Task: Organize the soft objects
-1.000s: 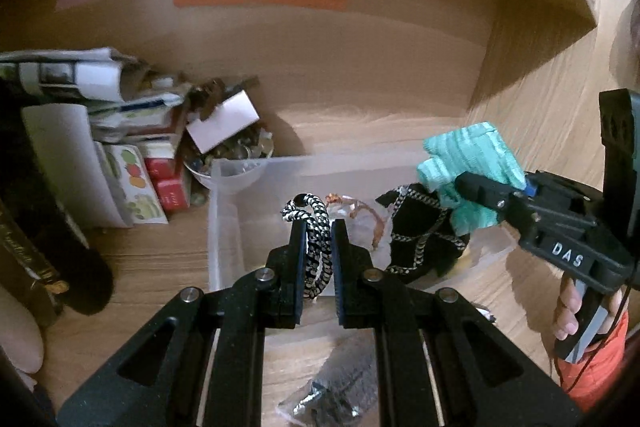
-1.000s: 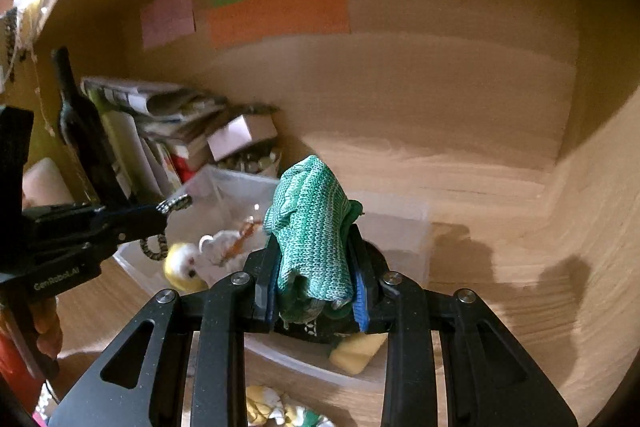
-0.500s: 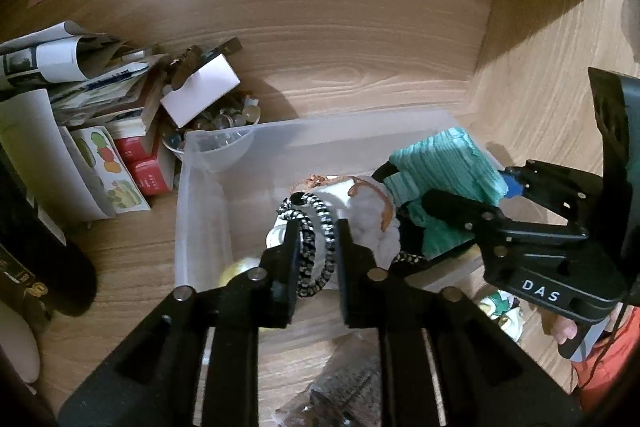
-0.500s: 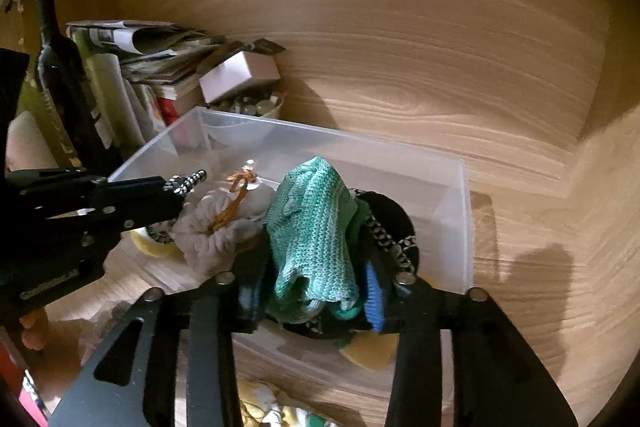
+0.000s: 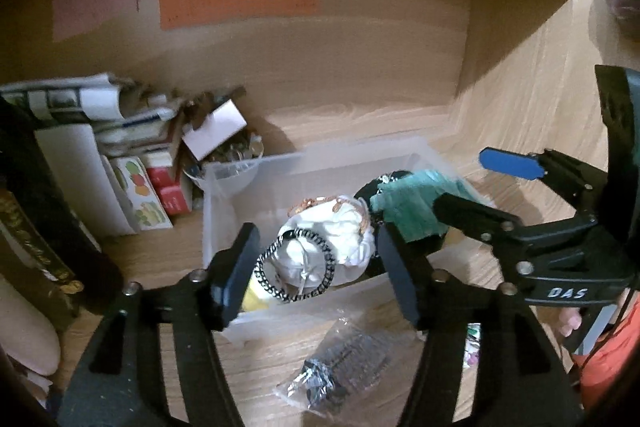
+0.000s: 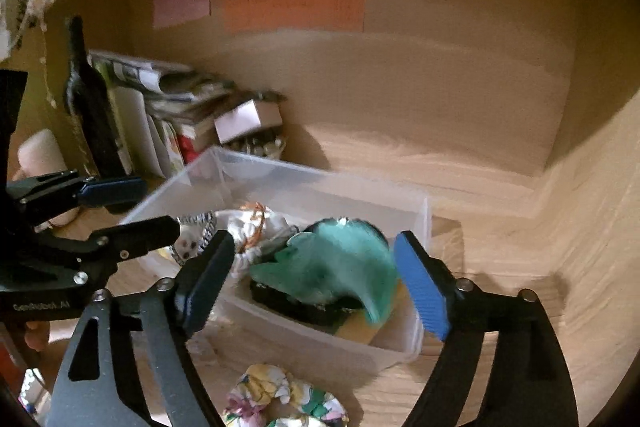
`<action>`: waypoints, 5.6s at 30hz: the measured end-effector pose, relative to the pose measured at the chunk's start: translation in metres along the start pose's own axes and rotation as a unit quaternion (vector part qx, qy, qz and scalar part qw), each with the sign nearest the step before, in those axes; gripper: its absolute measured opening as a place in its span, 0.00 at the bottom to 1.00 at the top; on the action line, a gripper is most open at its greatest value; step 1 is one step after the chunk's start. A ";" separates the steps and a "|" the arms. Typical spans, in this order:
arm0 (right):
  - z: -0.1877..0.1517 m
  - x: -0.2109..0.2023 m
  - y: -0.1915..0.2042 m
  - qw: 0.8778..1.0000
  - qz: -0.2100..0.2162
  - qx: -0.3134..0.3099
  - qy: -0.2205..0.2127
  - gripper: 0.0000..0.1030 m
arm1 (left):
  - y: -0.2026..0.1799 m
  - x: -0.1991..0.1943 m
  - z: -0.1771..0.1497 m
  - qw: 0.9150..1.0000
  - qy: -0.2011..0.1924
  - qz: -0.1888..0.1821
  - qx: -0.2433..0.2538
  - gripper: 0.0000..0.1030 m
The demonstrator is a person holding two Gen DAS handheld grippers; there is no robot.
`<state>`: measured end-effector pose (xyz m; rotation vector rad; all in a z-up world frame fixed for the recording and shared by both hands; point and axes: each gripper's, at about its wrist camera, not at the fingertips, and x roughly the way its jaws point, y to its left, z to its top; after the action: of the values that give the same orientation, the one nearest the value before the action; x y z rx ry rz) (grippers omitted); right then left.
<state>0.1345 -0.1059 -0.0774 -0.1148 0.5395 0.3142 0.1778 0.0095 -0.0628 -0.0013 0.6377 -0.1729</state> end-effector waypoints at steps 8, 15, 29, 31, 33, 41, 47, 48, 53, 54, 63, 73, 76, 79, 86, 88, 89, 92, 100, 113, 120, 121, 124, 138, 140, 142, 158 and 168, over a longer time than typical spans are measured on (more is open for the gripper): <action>0.001 -0.044 0.003 1.000 0.011 0.003 -0.028 0.89 | -0.006 -0.034 -0.009 0.999 -0.033 0.014 0.010 0.88; -0.019 -0.062 0.009 1.000 0.010 -0.003 -0.030 0.99 | -0.004 -0.046 -0.033 1.000 -0.017 0.007 -0.008 0.96; -0.092 -0.015 -0.001 0.992 0.032 0.025 0.117 1.00 | -0.002 0.002 -0.088 0.993 0.108 -0.011 -0.041 0.96; -0.094 -0.009 0.001 0.991 0.037 0.023 0.130 1.00 | -0.003 0.005 -0.085 0.993 0.110 -0.016 -0.039 0.96; -0.094 -0.005 0.005 0.989 0.044 0.014 0.138 1.00 | -0.003 0.008 -0.081 0.993 0.108 -0.018 -0.040 0.96; -0.096 0.008 0.016 0.984 0.060 -0.026 0.164 0.76 | -0.006 0.033 -0.080 0.988 0.146 -0.041 -0.029 0.81; -0.105 0.008 0.019 0.983 0.059 -0.044 0.170 0.48 | -0.009 0.037 -0.086 0.987 0.153 -0.048 -0.030 0.70; -0.105 0.008 0.019 0.983 0.058 -0.045 0.169 0.41 | -0.009 0.036 -0.086 0.987 0.152 -0.049 -0.032 0.67; -0.099 -0.003 0.013 0.988 0.048 -0.027 0.143 0.20 | -0.004 0.030 -0.086 0.987 0.146 -0.058 -0.043 0.37; -0.098 -0.007 0.012 0.989 0.048 -0.022 0.136 0.20 | -0.004 0.025 -0.087 0.987 0.142 -0.059 -0.042 0.34; -0.074 -0.046 0.007 0.997 0.031 -0.009 0.067 0.18 | 0.004 -0.018 -0.076 0.994 0.090 -0.035 -0.042 0.32; -0.039 -0.062 0.002 1.000 0.013 -0.005 0.006 0.18 | 0.014 -0.064 -0.035 0.998 0.006 -0.021 -0.051 0.32; -0.031 -0.063 0.001 1.000 0.007 -0.007 -0.004 0.18 | 0.020 -0.071 -0.024 0.999 -0.015 -0.012 -0.051 0.32; -0.021 -0.063 -0.001 1.000 0.002 -0.009 -0.018 0.18 | 0.025 -0.074 -0.016 0.998 -0.030 -0.007 -0.053 0.32; -0.006 -0.049 -0.003 0.999 0.006 -0.009 -0.035 0.18 | 0.034 -0.066 0.001 0.996 -0.059 0.004 -0.061 0.32; -0.002 -0.045 -0.004 0.999 0.015 -0.001 -0.039 0.18 | 0.035 -0.058 0.002 0.996 -0.059 0.008 -0.062 0.32; -0.001 -0.042 -0.005 0.999 0.016 0.002 -0.039 0.18 | 0.036 -0.054 0.003 0.996 -0.058 0.010 -0.061 0.32; 0.005 -0.032 -0.004 0.999 0.023 0.006 -0.039 0.18 | 0.038 -0.039 0.004 0.997 -0.046 0.011 -0.063 0.32; 0.012 0.004 0.005 0.999 0.043 -0.004 -0.015 0.18 | 0.038 0.011 0.004 0.998 -0.005 -0.002 -0.063 0.32; -0.005 0.059 0.005 0.995 0.057 0.000 0.077 0.25 | 0.031 0.053 -0.007 0.997 0.047 -0.014 -0.053 0.33; -0.003 0.046 0.007 0.997 0.048 -0.004 0.064 0.62 | 0.027 0.039 -0.006 0.998 0.048 -0.018 -0.046 0.55; -0.002 0.044 0.007 0.997 0.045 -0.004 0.059 0.65 | 0.026 0.034 -0.005 0.998 0.042 -0.015 -0.043 0.57; 0.001 0.029 0.007 0.999 0.034 -0.005 0.040 0.70 | 0.023 0.013 -0.001 0.999 0.020 -0.011 -0.036 0.60; 0.015 -0.078 0.007 0.997 0.013 0.000 -0.075 0.89 | 0.012 -0.082 0.007 0.996 -0.080 0.000 -0.039 0.79; 0.015 -0.090 0.009 0.996 0.013 0.003 -0.091 0.97 | 0.008 -0.096 0.005 0.994 -0.098 0.007 -0.039 0.89; 0.015 -0.101 0.011 0.994 0.011 0.002 -0.107 1.00 | 0.004 -0.107 0.002 0.993 -0.112 0.010 -0.039 0.94; 0.004 -0.140 0.023 0.990 0.010 0.014 -0.142 1.00 | -0.024 -0.160 -0.016 0.986 -0.167 0.019 -0.014 1.00; 0.001 -0.144 0.030 0.989 0.009 0.012 -0.147 1.00 | -0.022 -0.161 -0.017 0.985 -0.172 0.017 -0.026 1.00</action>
<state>0.0081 -0.1156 -0.0023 -0.0400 0.2527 0.3346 0.0371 0.0151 0.0201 -0.0687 0.2963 -0.1192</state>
